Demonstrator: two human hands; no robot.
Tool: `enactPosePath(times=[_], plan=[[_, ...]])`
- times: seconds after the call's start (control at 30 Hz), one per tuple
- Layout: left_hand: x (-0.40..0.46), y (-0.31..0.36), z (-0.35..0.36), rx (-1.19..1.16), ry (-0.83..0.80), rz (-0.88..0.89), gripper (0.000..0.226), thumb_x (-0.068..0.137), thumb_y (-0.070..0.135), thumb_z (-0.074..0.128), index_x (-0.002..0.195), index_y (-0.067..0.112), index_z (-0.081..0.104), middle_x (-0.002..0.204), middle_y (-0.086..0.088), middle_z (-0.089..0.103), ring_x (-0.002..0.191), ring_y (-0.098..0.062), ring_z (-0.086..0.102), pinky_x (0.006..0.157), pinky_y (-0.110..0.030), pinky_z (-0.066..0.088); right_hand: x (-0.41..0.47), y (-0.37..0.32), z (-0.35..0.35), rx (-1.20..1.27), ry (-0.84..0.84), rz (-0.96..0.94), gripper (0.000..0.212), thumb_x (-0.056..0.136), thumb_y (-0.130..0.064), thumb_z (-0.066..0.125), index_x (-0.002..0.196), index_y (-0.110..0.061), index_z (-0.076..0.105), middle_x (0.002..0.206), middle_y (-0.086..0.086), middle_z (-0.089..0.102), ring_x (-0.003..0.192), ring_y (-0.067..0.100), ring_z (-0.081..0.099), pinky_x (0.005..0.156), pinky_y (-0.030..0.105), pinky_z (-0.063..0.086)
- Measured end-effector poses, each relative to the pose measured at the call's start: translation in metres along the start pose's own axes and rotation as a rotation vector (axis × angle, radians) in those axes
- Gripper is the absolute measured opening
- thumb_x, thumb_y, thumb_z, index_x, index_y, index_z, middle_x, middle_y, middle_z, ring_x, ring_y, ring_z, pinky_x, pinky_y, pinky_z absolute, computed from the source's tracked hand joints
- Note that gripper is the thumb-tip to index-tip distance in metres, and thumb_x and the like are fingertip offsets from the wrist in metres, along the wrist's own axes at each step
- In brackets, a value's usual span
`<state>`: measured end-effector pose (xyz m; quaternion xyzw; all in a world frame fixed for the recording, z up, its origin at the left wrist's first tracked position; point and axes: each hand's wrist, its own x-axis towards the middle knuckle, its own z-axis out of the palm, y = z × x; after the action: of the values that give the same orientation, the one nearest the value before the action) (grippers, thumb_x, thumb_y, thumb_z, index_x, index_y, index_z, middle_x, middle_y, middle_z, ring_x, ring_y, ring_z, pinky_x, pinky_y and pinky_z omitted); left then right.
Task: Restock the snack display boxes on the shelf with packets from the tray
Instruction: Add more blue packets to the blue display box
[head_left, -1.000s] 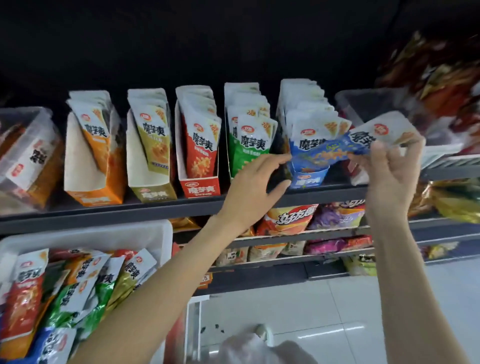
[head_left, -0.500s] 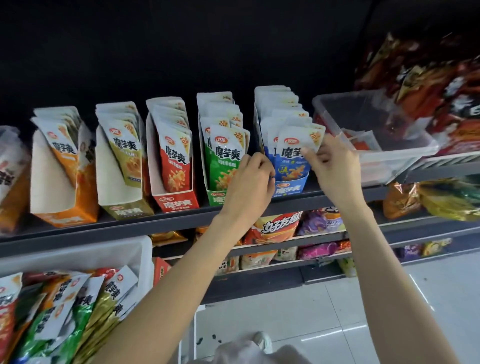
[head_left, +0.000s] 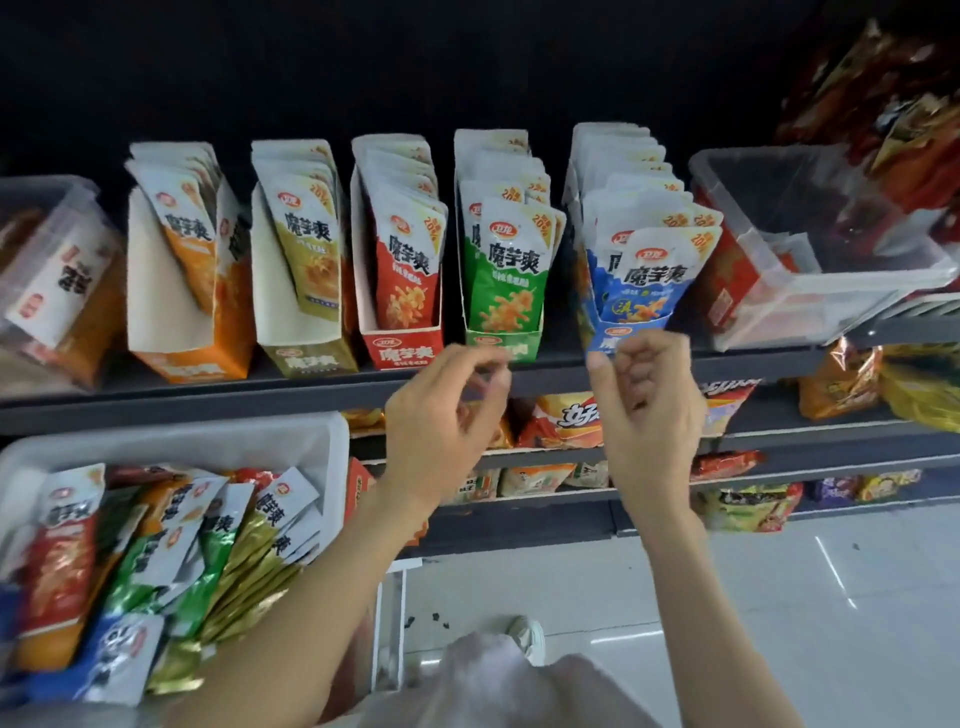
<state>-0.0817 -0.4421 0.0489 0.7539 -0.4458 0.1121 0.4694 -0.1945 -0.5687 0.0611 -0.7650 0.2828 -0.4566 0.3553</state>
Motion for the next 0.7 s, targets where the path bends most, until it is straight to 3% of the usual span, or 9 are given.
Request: enactPosePath(times=[0.13,0.27,0.37,0.47,0.57,0.7], plan=[[-0.057,-0.029,-0.049,0.021,0.179,-0.131,0.024,0.095,0.023,0.047,0.092,0.007,0.065,0.087,0.006,0.063,0.081,-0.002,0.058,0.073,-0.011,0.044,-0.044,-0.020,0.042,0.044,-0.411,-0.035,0.016,0.089,-0.019,0.065,0.102,-0.017,0.057,0.081,-0.015,0.058,0.077,0.002,0.058,0.062,0.010,0.045],[-0.105,-0.061,-0.113,0.121,0.200,-0.281,0.017,0.091,0.020,0.049,0.097,0.013,0.063,0.090,0.006,0.062,0.085,-0.007,0.055,0.081,-0.014,0.041,-0.079,-0.041,0.089,-0.007,-0.790,-0.173,0.019,0.089,-0.016,0.064,0.107,-0.019,0.060,0.091,-0.011,0.062,0.082,0.005,0.060,0.068,0.026,0.053],[-0.139,-0.096,-0.161,0.255,0.035,-0.421,0.027,0.089,0.031,0.049,0.108,0.017,0.062,0.103,0.005,0.062,0.098,-0.013,0.054,0.086,-0.027,0.041,-0.103,-0.059,0.127,-0.043,-0.963,-0.271,0.017,0.088,-0.016,0.063,0.106,-0.019,0.061,0.101,-0.005,0.063,0.092,0.012,0.060,0.075,0.034,0.053],[-0.170,-0.133,-0.195,0.486,-0.167,-0.516,0.036,0.082,0.036,0.057,0.112,0.015,0.063,0.107,-0.006,0.064,0.096,-0.027,0.057,0.082,-0.038,0.047,-0.123,-0.075,0.165,-0.120,-1.100,-0.323,0.022,0.092,-0.022,0.057,0.114,-0.020,0.060,0.118,-0.002,0.061,0.109,0.016,0.055,0.088,0.034,0.048],[-0.190,-0.158,-0.213,0.607,-0.256,-0.662,0.041,0.077,0.029,0.075,0.115,0.017,0.064,0.111,-0.009,0.064,0.097,-0.033,0.060,0.076,-0.036,0.048,-0.141,-0.086,0.207,-0.257,-1.234,-0.343,0.031,0.095,-0.024,0.051,0.125,-0.018,0.055,0.129,0.002,0.057,0.119,0.023,0.051,0.094,0.039,0.045],[-0.197,-0.180,-0.225,0.634,-0.374,-0.689,0.057,0.078,0.046,0.070,0.127,0.020,0.056,0.125,-0.004,0.057,0.112,-0.027,0.053,0.084,-0.037,0.047,-0.163,-0.088,0.265,-0.487,-1.286,-0.375,0.044,0.092,-0.018,0.050,0.136,-0.015,0.046,0.135,0.010,0.052,0.121,0.033,0.050,0.100,0.040,0.042]])
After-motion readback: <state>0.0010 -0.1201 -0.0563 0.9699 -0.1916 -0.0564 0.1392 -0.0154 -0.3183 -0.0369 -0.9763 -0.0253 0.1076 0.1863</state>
